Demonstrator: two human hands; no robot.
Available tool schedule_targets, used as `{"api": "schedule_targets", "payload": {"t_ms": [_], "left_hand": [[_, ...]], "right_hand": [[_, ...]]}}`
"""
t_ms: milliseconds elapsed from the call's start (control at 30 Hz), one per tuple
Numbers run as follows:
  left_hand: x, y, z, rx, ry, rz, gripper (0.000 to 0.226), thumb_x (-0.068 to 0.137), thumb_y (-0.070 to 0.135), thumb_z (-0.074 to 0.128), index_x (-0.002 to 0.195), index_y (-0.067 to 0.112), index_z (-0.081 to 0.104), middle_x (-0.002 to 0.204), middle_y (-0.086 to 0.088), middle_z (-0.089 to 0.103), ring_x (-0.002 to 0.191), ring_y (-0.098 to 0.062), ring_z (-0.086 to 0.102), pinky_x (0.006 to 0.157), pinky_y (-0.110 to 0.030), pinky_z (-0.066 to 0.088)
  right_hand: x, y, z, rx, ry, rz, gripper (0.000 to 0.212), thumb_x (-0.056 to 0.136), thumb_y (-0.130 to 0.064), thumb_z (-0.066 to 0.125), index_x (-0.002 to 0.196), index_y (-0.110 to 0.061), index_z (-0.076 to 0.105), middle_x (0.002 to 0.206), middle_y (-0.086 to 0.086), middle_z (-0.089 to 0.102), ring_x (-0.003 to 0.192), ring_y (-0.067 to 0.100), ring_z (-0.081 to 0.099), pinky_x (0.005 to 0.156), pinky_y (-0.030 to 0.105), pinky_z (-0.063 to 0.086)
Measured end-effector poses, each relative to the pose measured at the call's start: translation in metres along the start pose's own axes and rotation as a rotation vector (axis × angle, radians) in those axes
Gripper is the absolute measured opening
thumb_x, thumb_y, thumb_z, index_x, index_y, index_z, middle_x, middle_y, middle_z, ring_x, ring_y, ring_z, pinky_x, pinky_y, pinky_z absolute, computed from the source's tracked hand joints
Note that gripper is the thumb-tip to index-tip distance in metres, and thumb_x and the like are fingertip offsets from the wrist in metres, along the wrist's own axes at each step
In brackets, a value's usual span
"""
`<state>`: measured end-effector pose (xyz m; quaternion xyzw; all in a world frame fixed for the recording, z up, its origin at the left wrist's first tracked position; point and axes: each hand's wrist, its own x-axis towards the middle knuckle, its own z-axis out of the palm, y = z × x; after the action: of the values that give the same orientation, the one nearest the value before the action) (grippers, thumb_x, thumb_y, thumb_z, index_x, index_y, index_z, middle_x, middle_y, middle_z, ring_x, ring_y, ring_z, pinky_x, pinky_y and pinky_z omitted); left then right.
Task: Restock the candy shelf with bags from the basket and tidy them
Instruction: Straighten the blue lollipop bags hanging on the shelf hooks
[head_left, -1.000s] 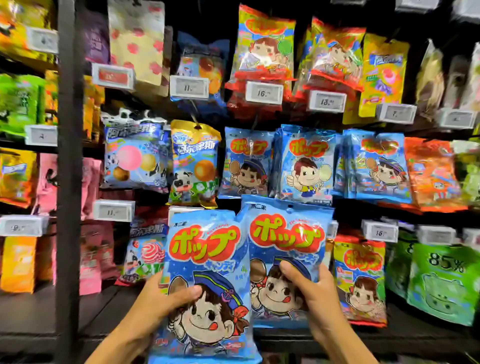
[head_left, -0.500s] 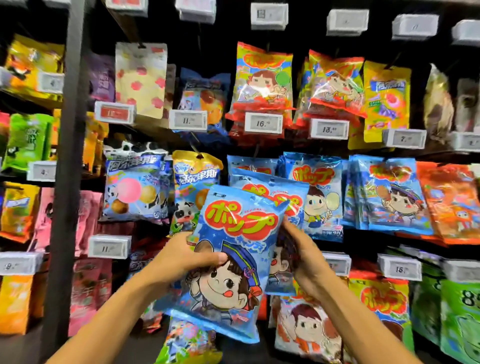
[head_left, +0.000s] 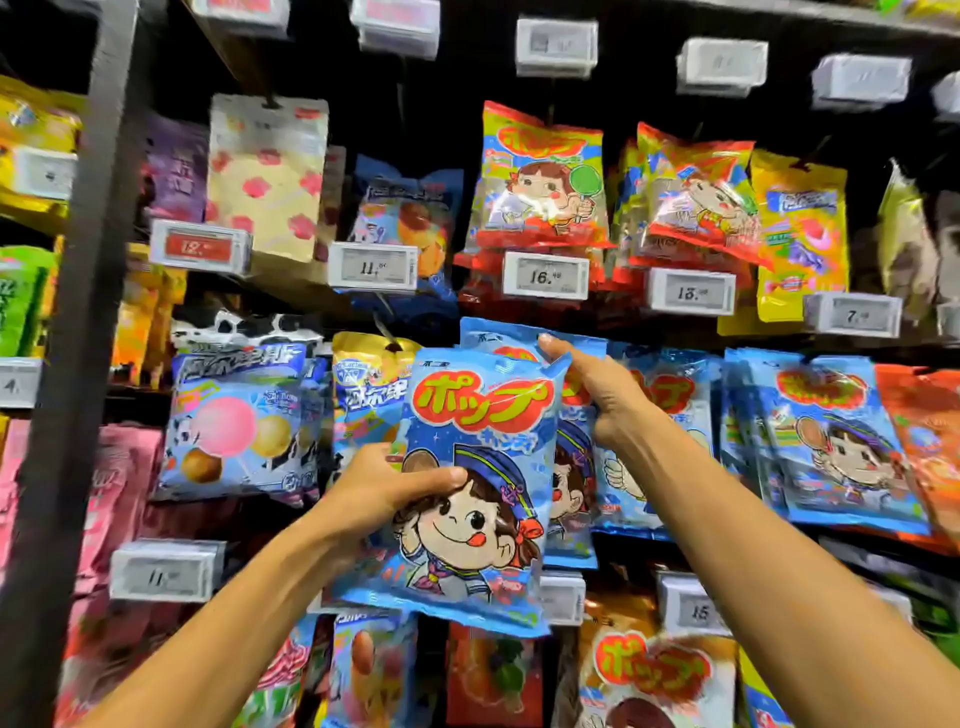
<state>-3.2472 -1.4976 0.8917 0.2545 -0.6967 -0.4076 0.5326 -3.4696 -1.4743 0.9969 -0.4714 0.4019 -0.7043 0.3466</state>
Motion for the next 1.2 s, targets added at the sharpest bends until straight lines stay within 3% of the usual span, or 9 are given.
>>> {"api": "schedule_targets", "payload": {"t_ms": [67,200,400,633,733,833,900,1067,1200], "left_hand": [[0.008,-0.002,-0.002,-0.007,0.009,-0.004,0.050,0.043,0.048,0.089,0.068,0.014,0.061,0.059,-0.004,0.061,0.052,-0.016,0.051,0.051,-0.023,0.039],[0.021,-0.002,-0.006,0.003,0.001,0.002,0.046,0.045,0.051,0.089,0.058,0.020,0.057,0.054,0.001,0.058,0.045,-0.009,0.050,0.043,-0.014,0.038],[0.032,0.003,-0.008,-0.042,-0.028,0.027,0.048,0.050,0.043,0.090,0.068,0.012,0.059,0.056,0.000,0.063,0.047,-0.011,0.060,0.044,-0.015,0.044],[0.032,-0.004,-0.011,-0.046,-0.009,-0.004,0.061,0.051,0.041,0.092,0.085,-0.003,0.065,0.079,-0.013,0.075,0.065,-0.020,0.071,0.054,-0.023,0.054],[0.031,-0.004,-0.010,-0.052,-0.005,-0.006,0.050,0.054,0.036,0.093,0.083,0.004,0.066,0.072,-0.008,0.074,0.061,-0.017,0.070,0.052,-0.020,0.053],[0.031,0.001,-0.010,-0.044,-0.002,0.001,0.043,0.052,0.035,0.091,0.080,0.010,0.069,0.072,-0.007,0.074,0.059,-0.016,0.070,0.051,-0.019,0.052],[0.031,0.003,-0.011,-0.033,-0.014,0.006,0.036,0.052,0.036,0.090,0.073,0.015,0.070,0.068,-0.004,0.073,0.056,-0.015,0.068,0.049,-0.018,0.050],[0.032,0.002,-0.011,-0.021,0.010,0.012,0.067,0.051,0.037,0.092,0.098,-0.003,0.067,0.091,-0.019,0.075,0.069,-0.021,0.072,0.055,-0.023,0.056],[0.029,-0.003,-0.010,-0.021,0.013,0.026,0.086,0.049,0.041,0.094,0.105,-0.013,0.057,0.099,-0.028,0.069,0.071,-0.025,0.069,0.060,-0.026,0.058]], "right_hand": [[0.012,-0.002,0.005,0.002,0.077,-0.022,0.064,0.066,-0.028,0.088,0.119,0.001,0.066,0.107,0.018,0.071,0.091,0.029,0.069,0.087,0.048,0.057],[0.029,-0.008,0.013,0.006,0.181,-0.055,0.048,0.069,-0.024,0.086,0.105,-0.005,0.061,0.079,0.008,0.061,0.053,0.015,0.049,0.047,0.027,0.042],[0.046,-0.012,0.016,0.032,0.249,-0.071,0.019,0.079,-0.017,0.078,0.087,-0.009,0.063,0.088,0.013,0.066,0.065,0.021,0.059,0.062,0.032,0.049],[0.040,-0.011,0.021,0.010,0.219,-0.045,0.040,0.073,-0.020,0.083,0.105,-0.006,0.066,0.080,0.011,0.066,0.044,0.014,0.057,0.035,0.019,0.043],[0.039,-0.010,0.021,-0.006,0.185,-0.041,0.042,0.073,-0.020,0.083,0.108,-0.005,0.066,0.085,0.012,0.068,0.051,0.017,0.063,0.040,0.022,0.050],[0.039,-0.011,0.021,0.019,0.164,-0.012,0.026,0.082,-0.019,0.074,0.103,-0.007,0.064,0.098,0.016,0.070,0.075,0.029,0.068,0.073,0.044,0.061],[0.038,-0.014,0.021,0.034,0.171,0.000,0.015,0.087,-0.018,0.068,0.098,-0.010,0.060,0.090,0.015,0.068,0.069,0.027,0.065,0.069,0.041,0.059],[0.034,-0.017,0.025,0.025,0.160,0.030,0.039,0.082,-0.013,0.071,0.119,-0.004,0.064,0.110,0.020,0.071,0.101,0.035,0.069,0.088,0.054,0.055],[0.032,-0.017,0.025,0.018,0.175,-0.001,0.042,0.079,-0.009,0.073,0.120,-0.001,0.064,0.111,0.021,0.070,0.093,0.032,0.069,0.086,0.051,0.057]]}}
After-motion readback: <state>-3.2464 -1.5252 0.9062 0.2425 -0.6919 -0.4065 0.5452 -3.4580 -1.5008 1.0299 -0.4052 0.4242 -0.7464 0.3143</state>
